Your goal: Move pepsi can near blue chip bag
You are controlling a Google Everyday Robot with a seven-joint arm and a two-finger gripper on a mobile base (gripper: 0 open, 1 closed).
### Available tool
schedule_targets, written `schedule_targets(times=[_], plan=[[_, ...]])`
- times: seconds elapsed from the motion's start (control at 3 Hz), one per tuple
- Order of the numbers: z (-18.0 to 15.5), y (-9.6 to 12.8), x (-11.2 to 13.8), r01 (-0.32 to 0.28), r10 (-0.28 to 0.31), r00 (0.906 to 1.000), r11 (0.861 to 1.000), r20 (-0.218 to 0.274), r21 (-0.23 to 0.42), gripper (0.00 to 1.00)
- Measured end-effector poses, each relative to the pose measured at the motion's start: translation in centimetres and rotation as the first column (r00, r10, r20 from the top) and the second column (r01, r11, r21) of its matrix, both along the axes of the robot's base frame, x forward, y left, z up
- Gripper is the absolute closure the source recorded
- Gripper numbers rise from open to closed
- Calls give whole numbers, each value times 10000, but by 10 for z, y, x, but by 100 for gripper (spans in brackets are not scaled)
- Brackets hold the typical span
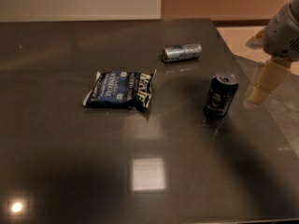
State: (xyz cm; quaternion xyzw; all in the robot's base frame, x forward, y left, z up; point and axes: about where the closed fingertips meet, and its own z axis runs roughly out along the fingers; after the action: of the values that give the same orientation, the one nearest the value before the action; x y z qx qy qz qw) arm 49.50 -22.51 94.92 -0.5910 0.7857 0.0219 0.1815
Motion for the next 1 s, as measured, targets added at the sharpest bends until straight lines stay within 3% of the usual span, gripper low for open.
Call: schedule_targets(times=[0.67,1.0], plan=[[-29,-2,40,-72,105,9994,9952,-327,975,0],[-48,10,35,-386,480,9960,9917,-751,1225,0]])
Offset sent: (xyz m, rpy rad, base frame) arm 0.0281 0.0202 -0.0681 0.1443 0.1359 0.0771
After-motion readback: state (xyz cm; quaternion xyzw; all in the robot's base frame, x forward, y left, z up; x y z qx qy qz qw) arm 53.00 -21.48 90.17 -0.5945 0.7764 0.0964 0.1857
